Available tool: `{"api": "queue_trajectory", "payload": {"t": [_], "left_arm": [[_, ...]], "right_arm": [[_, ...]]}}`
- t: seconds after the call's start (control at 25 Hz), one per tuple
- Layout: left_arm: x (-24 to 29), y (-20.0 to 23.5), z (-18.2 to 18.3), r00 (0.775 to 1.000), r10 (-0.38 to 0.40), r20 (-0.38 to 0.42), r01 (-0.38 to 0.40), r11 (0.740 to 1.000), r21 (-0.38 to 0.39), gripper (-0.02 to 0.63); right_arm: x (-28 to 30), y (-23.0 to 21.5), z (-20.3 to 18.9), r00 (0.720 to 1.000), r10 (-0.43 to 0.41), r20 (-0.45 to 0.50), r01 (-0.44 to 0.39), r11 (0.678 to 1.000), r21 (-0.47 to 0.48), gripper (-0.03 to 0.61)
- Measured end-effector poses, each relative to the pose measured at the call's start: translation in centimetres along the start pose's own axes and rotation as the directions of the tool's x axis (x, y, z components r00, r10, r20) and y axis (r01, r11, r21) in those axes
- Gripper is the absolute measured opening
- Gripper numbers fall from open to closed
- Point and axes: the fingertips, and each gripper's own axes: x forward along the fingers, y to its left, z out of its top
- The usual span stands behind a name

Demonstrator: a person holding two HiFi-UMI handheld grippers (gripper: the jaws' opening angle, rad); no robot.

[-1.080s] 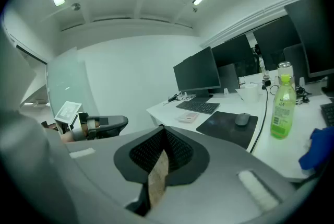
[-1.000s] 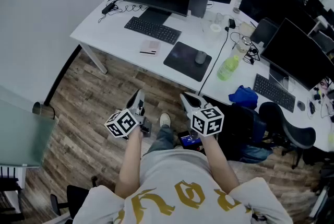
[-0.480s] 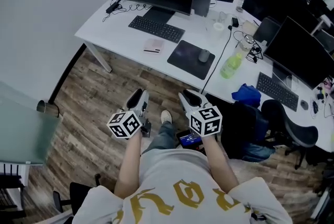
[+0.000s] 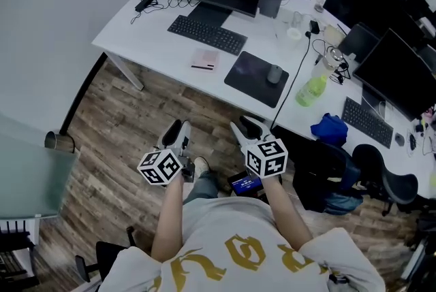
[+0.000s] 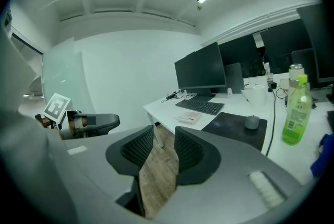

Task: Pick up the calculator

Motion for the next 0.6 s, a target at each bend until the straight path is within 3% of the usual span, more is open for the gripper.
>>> {"api": "queue_trajectory", "payload": {"t": [0.28, 0.6], "left_arm": [[4.0, 6.7, 2.4, 0.999, -0.003, -0.054, 0.001, 0.999, -0.039, 0.133], [9.0, 12.3, 5.0, 0.991, -0.069, -0.119, 0.061, 0.996, -0.066, 0.133]], "right_arm": [[7.9, 1.0, 0.8, 0.997, -0.012, -0.075, 0.009, 0.999, -0.035, 0.164], [15.0, -0.1, 2.4, 0.988, -0.111, -0.109, 0.102, 0.992, -0.08, 0.169]]}}
